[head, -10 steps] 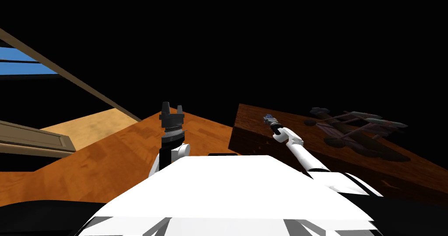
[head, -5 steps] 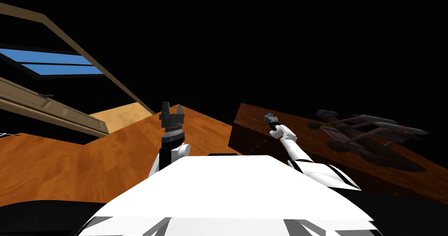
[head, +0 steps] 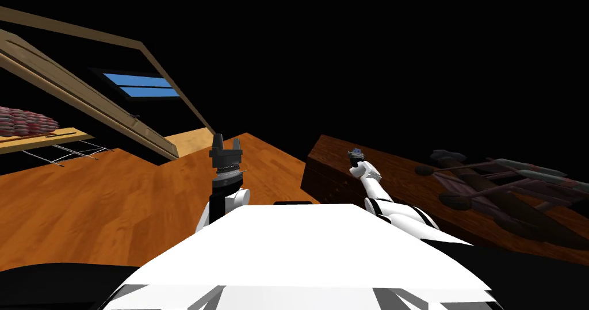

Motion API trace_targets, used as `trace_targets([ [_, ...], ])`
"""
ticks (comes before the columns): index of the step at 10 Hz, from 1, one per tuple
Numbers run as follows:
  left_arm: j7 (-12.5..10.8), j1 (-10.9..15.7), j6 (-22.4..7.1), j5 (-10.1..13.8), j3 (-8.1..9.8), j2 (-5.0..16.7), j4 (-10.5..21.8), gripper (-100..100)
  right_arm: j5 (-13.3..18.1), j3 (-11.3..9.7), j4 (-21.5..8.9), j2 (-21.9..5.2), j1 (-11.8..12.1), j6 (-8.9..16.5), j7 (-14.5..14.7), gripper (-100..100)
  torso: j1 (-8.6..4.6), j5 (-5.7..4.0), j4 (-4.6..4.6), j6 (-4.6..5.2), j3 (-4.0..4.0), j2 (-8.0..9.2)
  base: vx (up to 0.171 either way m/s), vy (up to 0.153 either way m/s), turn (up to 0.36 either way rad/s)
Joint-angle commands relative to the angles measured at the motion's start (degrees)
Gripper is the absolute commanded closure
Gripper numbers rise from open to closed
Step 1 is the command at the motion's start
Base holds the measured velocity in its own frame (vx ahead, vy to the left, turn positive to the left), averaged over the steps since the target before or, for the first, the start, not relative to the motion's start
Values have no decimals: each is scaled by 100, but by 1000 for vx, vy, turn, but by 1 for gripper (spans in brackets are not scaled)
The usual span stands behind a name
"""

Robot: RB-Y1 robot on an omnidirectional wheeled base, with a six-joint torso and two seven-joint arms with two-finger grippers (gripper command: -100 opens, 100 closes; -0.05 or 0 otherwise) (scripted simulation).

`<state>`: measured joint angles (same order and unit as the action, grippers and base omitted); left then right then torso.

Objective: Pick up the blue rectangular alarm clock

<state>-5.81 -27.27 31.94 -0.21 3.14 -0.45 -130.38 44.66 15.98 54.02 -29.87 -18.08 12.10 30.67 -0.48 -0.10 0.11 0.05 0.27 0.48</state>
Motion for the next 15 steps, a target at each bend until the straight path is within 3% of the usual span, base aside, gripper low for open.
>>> trace_targets([
  [1, 0, 0, 0, 0, 0, 0, 0, 0, 286, 286, -286, 286, -286, 176, 163, -100, 0, 0, 0, 0, 0, 0, -220, -119, 342],
  [2, 0, 1, 0, 0, 0, 0, 0, 0, 318, 410, -364, 307, -374, 176, 163, -100, -4, -16, -7, -19, 2, 13, -178, -94, 238],
  [3, 0, 0, 0, 0, 0, 0, 0, 0, 535, 653, -599, 516, -615, 288, 265, -100, 0, -17, -10, -16, -6, -3, -172, -95, 336],
  [5, 0, -1, 0, 0, 1, 0, 0, 0, 498, 624, -556, 472, -568, 269, 250, -100, 8, -21, -18, -20, -20, -24, -99, -40, 75],
  [6, 0, -2, 0, 0, 1, 0, 0, 0, 514, 638, -573, 479, -577, 267, 249, 100, 20, -18, -23, -19, -35, -51, -11, -3, 16],
  [10, 0, -3, 1, 0, 0, 0, -1, 0, 509, 639, -570, 482, -579, 268, 243, 100, 26, -13, -33, -17, -55, -83, 0, 0, 0],
  [11, 0, -3, 1, 0, 0, 0, -1, 0, 510, 638, -570, 481, -578, 269, 245, 0, 26, -14, -33, -18, -55, -83, 0, 0, 0],
  [12, 0, -3, 1, 0, 0, 0, -1, 0, 318, 410, -364, 307, -374, 176, 163, 100, 26, -14, -33, -18, -56, -84, 120, 49, -286],
  [13, 0, -6, 1, 0, 1, -1, -1, 0, 101, 197, -154, 106, -175, 63, 60, 100, 37, -5, -35, 4, -67, -109, 268, 101, -360],
  [14, 0, -7, 1, 0, 1, -1, -1, 0, 101, 152, -130, 98, -130, 63, 60, 100, 56, 2, -41, -2, -90, -152, 216, 118, -247],
  [15, 0, -6, 1, 0, 0, -1, -1, 0, -115, -105, 105, -111, 113, -50, -42, 100, 68, -1, -46, -14, -96, -155, 196, 112, -331],
])
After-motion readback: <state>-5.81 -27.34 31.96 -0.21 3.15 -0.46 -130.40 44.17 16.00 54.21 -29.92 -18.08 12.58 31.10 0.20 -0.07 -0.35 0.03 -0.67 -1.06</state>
